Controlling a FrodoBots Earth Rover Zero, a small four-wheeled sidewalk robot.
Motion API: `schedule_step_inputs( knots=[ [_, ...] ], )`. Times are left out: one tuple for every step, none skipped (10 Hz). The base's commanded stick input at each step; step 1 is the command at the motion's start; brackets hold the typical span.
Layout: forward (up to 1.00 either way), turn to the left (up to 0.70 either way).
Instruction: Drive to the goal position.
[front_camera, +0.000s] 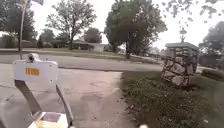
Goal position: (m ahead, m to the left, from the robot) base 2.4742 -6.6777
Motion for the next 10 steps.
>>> schedule_step_inputs(
  knots=[
    [-0.70,-0.35],
    [-0.70,-0.35],
    [-0.70,-0.35],
    [-0.70,-0.35],
    [-0.70,-0.35],
    [-0.70,-0.35],
    [-0.70,-0.35],
    [-0.70,-0.35],
    [-0.70,-0.35],
    [-0.70,-0.19]
  ],
)
